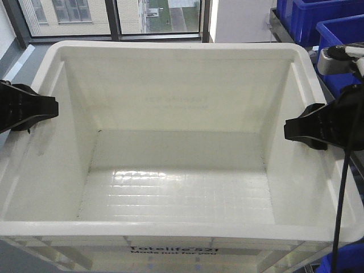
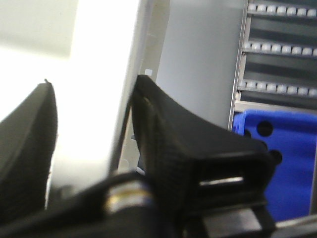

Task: Move bin from left to right shelf
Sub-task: 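Keep the tote gripped while driving past the windows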

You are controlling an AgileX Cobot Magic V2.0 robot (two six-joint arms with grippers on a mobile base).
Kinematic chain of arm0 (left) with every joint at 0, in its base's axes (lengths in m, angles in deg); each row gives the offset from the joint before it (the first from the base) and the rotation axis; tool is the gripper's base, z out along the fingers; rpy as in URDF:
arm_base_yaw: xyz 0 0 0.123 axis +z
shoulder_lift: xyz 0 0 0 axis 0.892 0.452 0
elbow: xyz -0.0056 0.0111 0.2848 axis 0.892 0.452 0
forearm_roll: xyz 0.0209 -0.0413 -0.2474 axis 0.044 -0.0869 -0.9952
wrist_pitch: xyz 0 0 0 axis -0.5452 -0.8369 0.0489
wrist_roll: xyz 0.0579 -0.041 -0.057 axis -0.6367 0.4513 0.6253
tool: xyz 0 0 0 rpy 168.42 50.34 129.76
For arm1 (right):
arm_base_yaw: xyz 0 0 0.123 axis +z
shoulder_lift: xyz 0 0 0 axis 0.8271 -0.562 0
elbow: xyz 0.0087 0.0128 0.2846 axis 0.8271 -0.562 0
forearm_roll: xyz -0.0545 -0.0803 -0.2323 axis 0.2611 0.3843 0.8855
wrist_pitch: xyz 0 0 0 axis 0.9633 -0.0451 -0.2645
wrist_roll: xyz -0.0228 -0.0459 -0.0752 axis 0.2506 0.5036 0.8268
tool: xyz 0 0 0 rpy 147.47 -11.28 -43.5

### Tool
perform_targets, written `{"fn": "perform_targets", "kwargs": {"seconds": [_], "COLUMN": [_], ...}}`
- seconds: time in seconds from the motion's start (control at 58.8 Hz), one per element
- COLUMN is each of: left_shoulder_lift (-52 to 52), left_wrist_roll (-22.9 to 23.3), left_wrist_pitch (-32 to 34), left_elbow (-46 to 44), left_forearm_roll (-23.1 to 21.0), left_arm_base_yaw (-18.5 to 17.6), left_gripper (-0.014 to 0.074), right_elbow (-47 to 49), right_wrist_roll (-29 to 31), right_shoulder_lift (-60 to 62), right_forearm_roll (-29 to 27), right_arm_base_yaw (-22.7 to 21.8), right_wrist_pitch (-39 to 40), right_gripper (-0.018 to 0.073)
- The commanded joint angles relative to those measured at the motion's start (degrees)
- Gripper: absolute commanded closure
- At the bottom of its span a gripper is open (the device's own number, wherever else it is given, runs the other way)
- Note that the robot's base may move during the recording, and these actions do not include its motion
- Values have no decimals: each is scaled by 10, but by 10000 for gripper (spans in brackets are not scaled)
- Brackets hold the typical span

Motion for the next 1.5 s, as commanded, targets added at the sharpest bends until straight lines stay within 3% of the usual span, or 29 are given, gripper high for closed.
{"fn": "perform_targets", "kwargs": {"seconds": [0.0,1.48], "left_shoulder_lift": [-22,-22], "left_wrist_roll": [-23,-23], "left_wrist_pitch": [57,57], "left_elbow": [-23,-23], "left_forearm_roll": [-42,-42], "left_arm_base_yaw": [-4,-4], "left_gripper": [603,603], "right_elbow": [22,22], "right_wrist_roll": [9,9], "right_shoulder_lift": [14,14], "right_forearm_roll": [-14,-14], "right_arm_base_yaw": [-2,-2], "right_wrist_pitch": [55,56], "right_gripper": [564,564]}}
